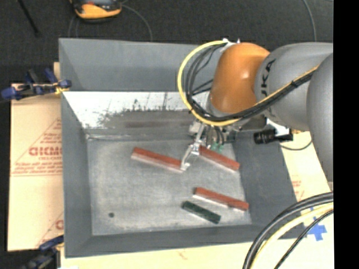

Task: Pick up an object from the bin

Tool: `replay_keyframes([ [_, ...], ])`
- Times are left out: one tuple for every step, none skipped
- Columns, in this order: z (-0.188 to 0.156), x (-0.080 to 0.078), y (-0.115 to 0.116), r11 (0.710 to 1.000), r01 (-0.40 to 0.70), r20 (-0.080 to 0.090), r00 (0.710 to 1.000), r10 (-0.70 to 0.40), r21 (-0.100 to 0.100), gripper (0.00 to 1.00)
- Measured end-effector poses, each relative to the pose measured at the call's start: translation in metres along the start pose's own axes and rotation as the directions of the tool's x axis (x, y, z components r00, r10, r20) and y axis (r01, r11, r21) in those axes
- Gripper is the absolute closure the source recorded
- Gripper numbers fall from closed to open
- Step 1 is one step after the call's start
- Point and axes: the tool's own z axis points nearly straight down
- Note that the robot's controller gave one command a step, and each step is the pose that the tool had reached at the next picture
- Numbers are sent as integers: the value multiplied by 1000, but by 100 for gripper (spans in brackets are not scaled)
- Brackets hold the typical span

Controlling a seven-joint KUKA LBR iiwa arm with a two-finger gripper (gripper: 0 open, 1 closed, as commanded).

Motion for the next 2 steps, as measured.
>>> replay_keyframes([
  [82,-6,14,999,-45,-12,999,45,-1,100],
  [82,-7,14,999,-45,-11,999,45,-1,100],
])
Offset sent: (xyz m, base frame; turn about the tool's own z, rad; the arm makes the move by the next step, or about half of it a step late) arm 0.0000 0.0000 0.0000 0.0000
